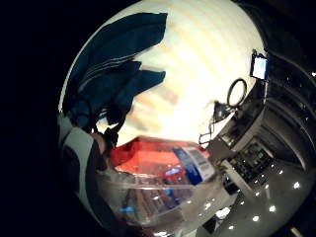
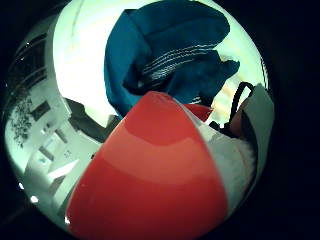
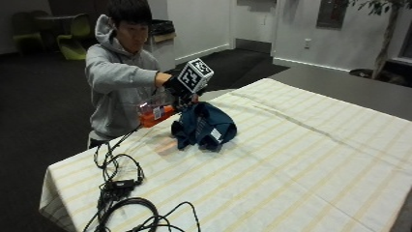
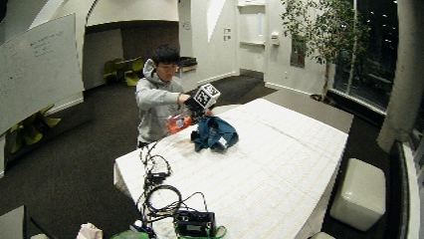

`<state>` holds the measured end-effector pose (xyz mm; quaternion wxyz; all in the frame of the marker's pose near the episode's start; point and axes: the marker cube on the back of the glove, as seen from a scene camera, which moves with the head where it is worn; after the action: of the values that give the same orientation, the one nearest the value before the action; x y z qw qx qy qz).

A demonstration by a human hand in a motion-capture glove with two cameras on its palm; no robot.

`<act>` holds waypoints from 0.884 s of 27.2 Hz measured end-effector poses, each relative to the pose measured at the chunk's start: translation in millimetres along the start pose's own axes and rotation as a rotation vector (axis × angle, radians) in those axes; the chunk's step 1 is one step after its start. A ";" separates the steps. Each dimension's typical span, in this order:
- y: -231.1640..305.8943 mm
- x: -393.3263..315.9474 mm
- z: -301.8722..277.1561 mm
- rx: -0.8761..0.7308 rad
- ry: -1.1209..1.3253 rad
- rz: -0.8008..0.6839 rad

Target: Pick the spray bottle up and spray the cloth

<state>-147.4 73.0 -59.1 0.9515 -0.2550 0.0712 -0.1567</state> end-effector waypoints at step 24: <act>-4.5 -4.7 -0.3 -0.009 -0.017 -0.004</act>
<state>-153.1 70.7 -56.8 0.9505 -0.2610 0.0634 -0.1564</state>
